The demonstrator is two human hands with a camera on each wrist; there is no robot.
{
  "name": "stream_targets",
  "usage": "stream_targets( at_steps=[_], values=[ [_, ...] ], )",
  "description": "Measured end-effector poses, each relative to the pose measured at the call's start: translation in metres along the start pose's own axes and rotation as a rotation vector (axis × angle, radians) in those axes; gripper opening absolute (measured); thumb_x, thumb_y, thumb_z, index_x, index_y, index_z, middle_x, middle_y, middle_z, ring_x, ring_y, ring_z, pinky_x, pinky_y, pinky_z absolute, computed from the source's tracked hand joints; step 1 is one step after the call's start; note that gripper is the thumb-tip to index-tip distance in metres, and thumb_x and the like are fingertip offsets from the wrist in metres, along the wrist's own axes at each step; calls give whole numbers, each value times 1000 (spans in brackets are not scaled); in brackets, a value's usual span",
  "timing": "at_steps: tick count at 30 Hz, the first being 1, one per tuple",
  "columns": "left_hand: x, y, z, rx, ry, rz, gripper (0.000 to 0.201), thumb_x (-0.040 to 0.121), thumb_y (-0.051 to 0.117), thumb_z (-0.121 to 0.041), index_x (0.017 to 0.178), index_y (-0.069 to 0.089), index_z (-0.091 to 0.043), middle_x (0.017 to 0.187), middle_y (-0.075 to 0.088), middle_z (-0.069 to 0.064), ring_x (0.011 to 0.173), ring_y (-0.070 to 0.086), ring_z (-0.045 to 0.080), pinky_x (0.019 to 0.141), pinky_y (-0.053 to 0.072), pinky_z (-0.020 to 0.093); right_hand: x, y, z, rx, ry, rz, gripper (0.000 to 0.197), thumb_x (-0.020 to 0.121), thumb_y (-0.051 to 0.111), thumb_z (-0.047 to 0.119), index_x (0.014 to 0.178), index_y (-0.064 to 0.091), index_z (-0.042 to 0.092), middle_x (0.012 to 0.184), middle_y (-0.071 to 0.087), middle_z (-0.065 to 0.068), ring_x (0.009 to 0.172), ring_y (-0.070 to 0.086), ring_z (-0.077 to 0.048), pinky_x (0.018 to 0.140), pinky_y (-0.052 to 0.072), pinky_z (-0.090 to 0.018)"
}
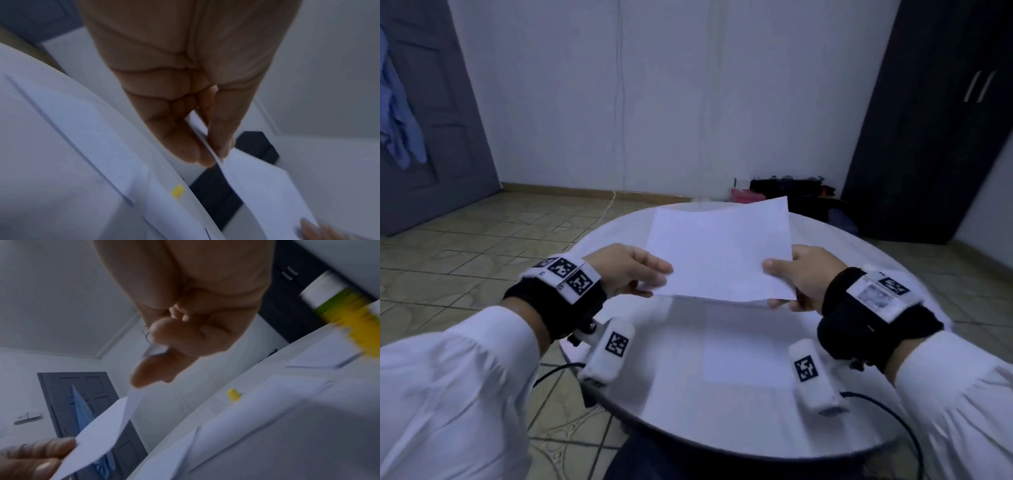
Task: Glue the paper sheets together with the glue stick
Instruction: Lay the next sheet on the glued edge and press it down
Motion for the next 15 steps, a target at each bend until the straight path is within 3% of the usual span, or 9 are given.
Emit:
stream_targets(
  at_steps=[3,6,8,11,15],
  values=[
    [-9,49,-9,91,34,76,16,78,70,9,86,70,-5,69,68,5,57,64,9,59,55,20,-25,-35,-28,61,28,67,25,88,65,7,110,59,18,91,72,-6,59,67,-18,40,44,-21],
    [-9,82,-7,189,36,119,15,77,74,4,85,72,-8,70,69,3,61,65,10,63,56,19,-38,-61,-57,49,114,118,37,81,64,-9,114,62,9,95,71,-8,67,66,-18,46,49,-23],
    [-6,94,-2,267,14,136,13,77,75,2,83,71,-9,68,69,1,62,66,11,62,55,19,-39,-76,-73,-53,174,71,34,78,69,-7,112,64,-2,92,70,-12,64,62,-21,46,49,-23],
    [-1,102,11,385,-57,183,14,76,76,1,81,70,-10,60,66,-3,57,64,9,59,55,19,-37,-86,-92,-241,274,27,38,72,80,7,105,65,-7,78,64,-16,52,51,-21,43,45,-24],
    [5,106,26,554,-116,235,16,73,81,-6,79,71,-17,51,59,-10,56,58,9,59,52,20,-28,-80,-101,-479,296,44,26,72,82,19,76,61,3,50,56,-6,38,46,-17,42,37,-22]
  ],
)
Point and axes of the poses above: each hand's wrist, its own x-axis towards the middle knuckle, its own y-axis out of the palm, z = x × y, the point moved 5 cm from there along x, towards the middle knuckle
